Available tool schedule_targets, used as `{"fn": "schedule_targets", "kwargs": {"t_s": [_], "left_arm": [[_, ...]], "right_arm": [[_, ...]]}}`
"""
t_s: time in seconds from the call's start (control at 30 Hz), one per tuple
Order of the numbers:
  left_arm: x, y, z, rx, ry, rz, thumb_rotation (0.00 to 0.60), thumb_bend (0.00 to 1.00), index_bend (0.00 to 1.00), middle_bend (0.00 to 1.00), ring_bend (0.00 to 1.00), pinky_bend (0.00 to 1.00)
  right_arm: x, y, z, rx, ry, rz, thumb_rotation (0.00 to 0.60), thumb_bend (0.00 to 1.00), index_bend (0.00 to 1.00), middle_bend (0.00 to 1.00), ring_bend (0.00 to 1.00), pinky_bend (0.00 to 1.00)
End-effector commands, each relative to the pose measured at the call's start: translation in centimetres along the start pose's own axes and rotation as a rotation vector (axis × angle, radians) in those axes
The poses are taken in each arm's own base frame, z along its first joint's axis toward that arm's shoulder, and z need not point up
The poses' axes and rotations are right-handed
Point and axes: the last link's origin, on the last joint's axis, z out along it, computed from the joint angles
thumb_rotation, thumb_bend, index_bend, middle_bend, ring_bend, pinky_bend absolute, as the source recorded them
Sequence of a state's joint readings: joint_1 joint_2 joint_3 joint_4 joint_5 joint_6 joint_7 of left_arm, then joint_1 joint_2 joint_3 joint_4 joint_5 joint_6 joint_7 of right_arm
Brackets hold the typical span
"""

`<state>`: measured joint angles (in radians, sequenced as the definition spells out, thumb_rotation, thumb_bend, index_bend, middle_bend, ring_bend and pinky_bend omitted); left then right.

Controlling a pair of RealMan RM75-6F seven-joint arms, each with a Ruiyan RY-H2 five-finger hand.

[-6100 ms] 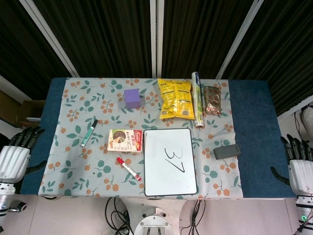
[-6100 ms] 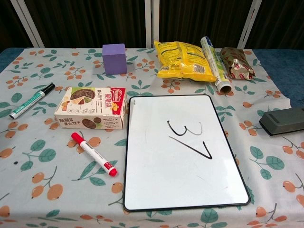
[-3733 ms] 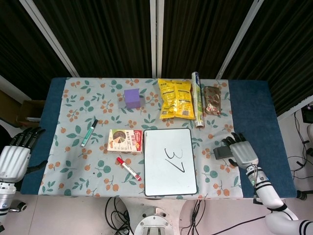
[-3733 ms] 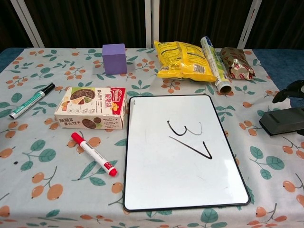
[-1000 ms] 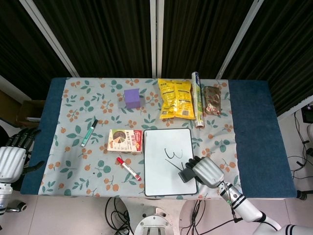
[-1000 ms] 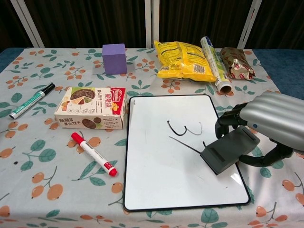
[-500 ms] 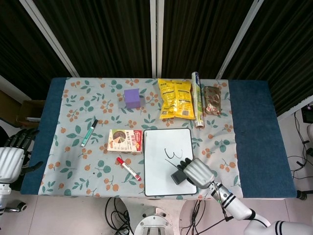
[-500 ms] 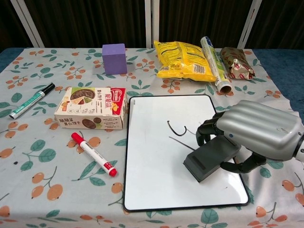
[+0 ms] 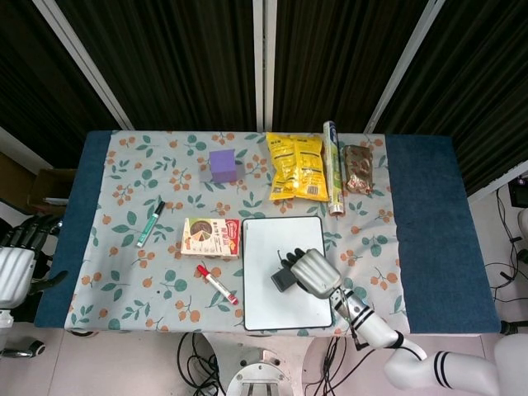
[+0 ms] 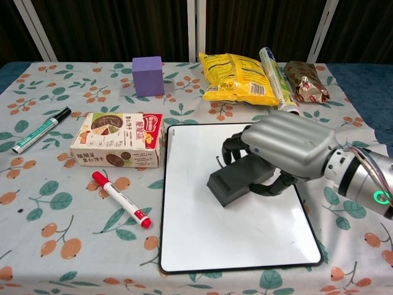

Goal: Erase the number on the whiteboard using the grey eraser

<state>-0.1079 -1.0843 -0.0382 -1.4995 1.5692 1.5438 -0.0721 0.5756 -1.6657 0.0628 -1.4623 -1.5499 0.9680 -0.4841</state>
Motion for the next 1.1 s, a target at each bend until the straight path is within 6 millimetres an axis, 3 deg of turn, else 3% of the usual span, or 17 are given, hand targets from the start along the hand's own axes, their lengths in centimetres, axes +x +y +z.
{"fn": "schedule_targets", "kwargs": {"t_s": [0.03,0.33,0.57,0.83,1.1], "left_arm": [[0.1,-0.1,0.0,0.003,0.0,0.002,0.6,0.02,0.14,0.12,0.12,0.21],[0.2,-0.5,-0.1,0.012,-0.001,0.001,0.6,0.02,0.14,0.12,0.12,0.21],[0.4,-0.6,-0.1,0.013,0.006,0.002,0.6,0.02,0.14,0.12,0.12,0.21],[0.1,-0.4,-0.1,0.008,-0.001,-0.003,0.6,0.02,0.14,0.12,0.12,0.21],[0.0,0.0,-0.2,0.0,-0.003,0.0,0.6,0.02,0.14,0.12,0.12,0.21]], "right_arm": [[0.2,0.0,1.9,-0.014,0.022,0.003,0.6,0.36,0.9,0.73,0.63,0.71],[0.6,1.0,5.7,-0.081,0.019,-0.029,0.6,0.36,0.89,0.72,0.63,0.71],[1.1,2.3,6.8,-0.139,0.04,-0.05,0.6,0.36,0.89,0.72,0.63,0.71],[0.0,3.3,4.6,-0.158,-0.012,-0.026,0.6,0.36,0.89,0.72,0.63,0.71],[-0.3,2.7,1.0,-0.129,-0.009,0.029,0.6,0.36,0.89,0.72,0.63,0.71]]}}
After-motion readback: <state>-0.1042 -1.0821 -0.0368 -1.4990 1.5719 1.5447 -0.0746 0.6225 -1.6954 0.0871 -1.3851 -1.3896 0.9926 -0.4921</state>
